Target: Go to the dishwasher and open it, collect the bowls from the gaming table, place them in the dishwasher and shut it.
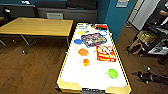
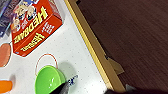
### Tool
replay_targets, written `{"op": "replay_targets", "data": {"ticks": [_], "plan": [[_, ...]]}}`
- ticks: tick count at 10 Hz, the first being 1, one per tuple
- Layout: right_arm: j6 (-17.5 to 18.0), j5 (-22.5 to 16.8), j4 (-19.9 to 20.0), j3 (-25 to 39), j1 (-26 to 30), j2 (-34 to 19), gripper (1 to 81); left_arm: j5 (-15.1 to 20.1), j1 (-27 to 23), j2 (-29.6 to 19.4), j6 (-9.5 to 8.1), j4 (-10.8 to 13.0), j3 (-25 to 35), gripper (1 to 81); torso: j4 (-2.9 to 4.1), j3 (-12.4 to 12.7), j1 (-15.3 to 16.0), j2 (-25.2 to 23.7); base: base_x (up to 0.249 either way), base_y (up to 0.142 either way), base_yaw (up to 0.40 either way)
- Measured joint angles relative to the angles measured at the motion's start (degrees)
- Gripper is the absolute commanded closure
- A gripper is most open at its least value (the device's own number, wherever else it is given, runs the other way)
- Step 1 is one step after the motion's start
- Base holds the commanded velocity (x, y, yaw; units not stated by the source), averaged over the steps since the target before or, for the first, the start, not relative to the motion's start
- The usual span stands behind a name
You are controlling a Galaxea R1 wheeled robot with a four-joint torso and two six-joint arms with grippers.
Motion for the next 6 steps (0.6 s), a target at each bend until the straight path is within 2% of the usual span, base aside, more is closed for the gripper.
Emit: {"op": "replay_targets", "data": {"ticks": [6], "plan": [[0.00,-0.02,1.08,-8.69,-0.17,8.51,1.0,0.02,0.05,-0.22,-0.04,-0.12,-0.02,1.0,0.00,0.00,0.00,0.00,0.000,0.000,0.000]]}}
